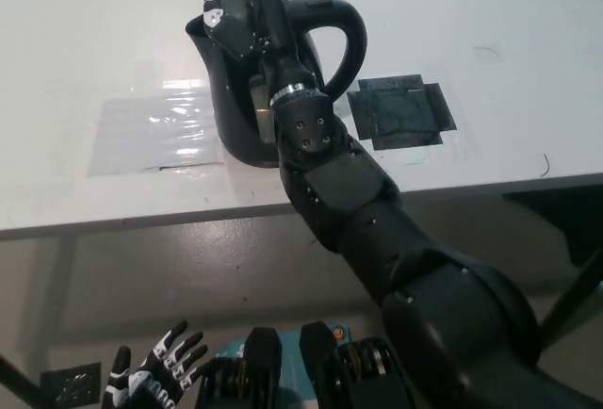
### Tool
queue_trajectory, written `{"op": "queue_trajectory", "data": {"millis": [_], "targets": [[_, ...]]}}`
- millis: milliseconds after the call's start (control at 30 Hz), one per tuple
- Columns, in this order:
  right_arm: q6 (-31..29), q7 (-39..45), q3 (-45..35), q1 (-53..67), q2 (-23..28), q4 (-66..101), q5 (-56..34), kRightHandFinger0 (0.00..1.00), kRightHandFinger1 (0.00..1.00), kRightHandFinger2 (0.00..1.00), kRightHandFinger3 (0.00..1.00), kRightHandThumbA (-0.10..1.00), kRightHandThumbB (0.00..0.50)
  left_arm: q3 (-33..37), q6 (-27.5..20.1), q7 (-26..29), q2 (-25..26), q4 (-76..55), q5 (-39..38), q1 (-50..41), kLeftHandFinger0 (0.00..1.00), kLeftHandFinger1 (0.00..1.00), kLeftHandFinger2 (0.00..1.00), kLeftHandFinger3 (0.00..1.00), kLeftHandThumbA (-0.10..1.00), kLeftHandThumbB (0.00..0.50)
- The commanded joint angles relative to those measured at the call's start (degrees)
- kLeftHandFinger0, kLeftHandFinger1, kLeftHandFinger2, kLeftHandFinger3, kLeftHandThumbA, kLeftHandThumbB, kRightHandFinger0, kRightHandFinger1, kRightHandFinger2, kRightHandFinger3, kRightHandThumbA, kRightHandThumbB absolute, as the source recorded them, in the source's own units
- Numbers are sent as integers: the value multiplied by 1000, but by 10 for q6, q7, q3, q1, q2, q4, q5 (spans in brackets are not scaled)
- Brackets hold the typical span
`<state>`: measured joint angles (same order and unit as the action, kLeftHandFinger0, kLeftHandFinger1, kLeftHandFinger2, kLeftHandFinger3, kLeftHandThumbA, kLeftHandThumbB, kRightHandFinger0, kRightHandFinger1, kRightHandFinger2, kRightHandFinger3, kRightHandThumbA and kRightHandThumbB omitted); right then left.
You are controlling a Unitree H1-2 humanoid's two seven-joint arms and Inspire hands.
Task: The robot uses its right hand to push down on the lid of a kettle kept in the middle of the desk to close it
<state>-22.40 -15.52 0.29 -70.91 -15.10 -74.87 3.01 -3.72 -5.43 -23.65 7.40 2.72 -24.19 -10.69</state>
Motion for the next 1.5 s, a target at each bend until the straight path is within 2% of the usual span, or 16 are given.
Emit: {"op": "queue_trajectory", "data": {"millis": [0, 133, 167, 233, 333, 400, 533, 633, 833, 900, 1000, 1200, 1233, 1367, 1400, 1467], "targets": [[-32, -7, 20, 60, -3, -6, 19, 989, 1000, 1000, 1000, 271, 169, -5, -10, -3, 3, -18, -11, -10, 1000, 1000, 1000, 1000, 1000, 491], [-45, 5, 61, 149, 5, 226, 56, 1000, 1000, 1000, 1000, 321, 148, -12, -4, -5, 10, -26, -18, -21, 1000, 1000, 1000, 1000, 1000, 491], [-4, 48, 88, 236, 16, 443, 65, 986, 1000, 1000, 1000, 408, 150, -13, -3, -4, 12, -28, -18, -23, 1000, 1000, 1000, 1000, 1000, 493], [15, 68, 105, 268, 23, 529, 69, 966, 1000, 1000, 1000, 433, 148, -17, -2, -3, 17, -29, -19, -23, 1000, 1000, 1000, 1000, 1000, 493], [45, 115, 144, 366, 62, 761, 76, 996, 1000, 1000, 1000, 491, 212, -22, 0, -5, 22, -32, -24, -28, 1000, 1000, 1000, 1000, 1000, 487], [59, 139, 159, 414, 90, 858, 51, 1000, 1000, 1000, 1000, 405, 248, -29, -4, -4, 24, -30, -27, -32, 1000, 1000, 1000, 1000, 1000, 485], [56, 165, 148, 515, 170, 1022, 19, 1000, 1000, 1000, 1000, 355, 345, -38, -12, -3, 29, -22, -28, -31, 1000, 1000, 1000, 1000, 1000, 492], [50, 171, 124, 579, 232, 1092, -20, 1000, 1000, 1000, 1000, 291, 379, -44, -10, -1, 31, -15, -33, -26, 1000, 1000, 1000, 1000, 1000, 500], [-4, 149, 78, 698, 310, 1091, -55, 1000, 1000, 1000, 1000, 387, 415, -56, -21, -4, 35, -6, -40, -20, 1000, 1000, 1000, 1000, 1000, 482], [-20, 141, 68, 721, 321, 1072, -54, 1000, 1000, 1000, 1000, 370, 415, -61, -24, -6, 36, -3, -46, -20, 1000, 1000, 1000, 1000, 1000, 484], [-45, 129, 52, 762, 334, 1010, -72, 1000, 1000, 1000, 1000, 277, 395, -70, -33, -3, 33, 1, -50, -23, 1000, 1000, 1000, 1000, 1000, 487], [-45, 116, 32, 760, 325, 900, -62, 1000, 1000, 1000, 1000, 366, 358, -87, -39, 0, 15, 1, -53, -28, 1000, 1000, 1000, 1000, 1000, 494], [-45, 109, 21, 750, 320, 838, -50, 1000, 1000, 1000, 1000, 368, 303, -90, -41, -5, 14, 5, -53, -26, 1000, 1000, 1000, 1000, 1000, 494], [-45, 112, -16, 721, 294, 709, -65, 937, 1000, 1000, 1000, 371, 246, -96, -43, -13, 6, 6, -54, -24, 1000, 1000, 1000, 1000, 1000, 485], [-45, 101, -21, 712, 291, 682, -52, 890, 1000, 1000, 1000, 362, 215, -97, -44, -12, 4, 5, -52, -24, 1000, 1000, 1000, 1000, 1000, 486], [-45, 109, -34, 694, 279, 636, -67, 900, 1000, 1000, 1000, 334, 163, -98, -47, -13, 4, 6, -54, -21, 1000, 1000, 1000, 1000, 1000, 481]]}}
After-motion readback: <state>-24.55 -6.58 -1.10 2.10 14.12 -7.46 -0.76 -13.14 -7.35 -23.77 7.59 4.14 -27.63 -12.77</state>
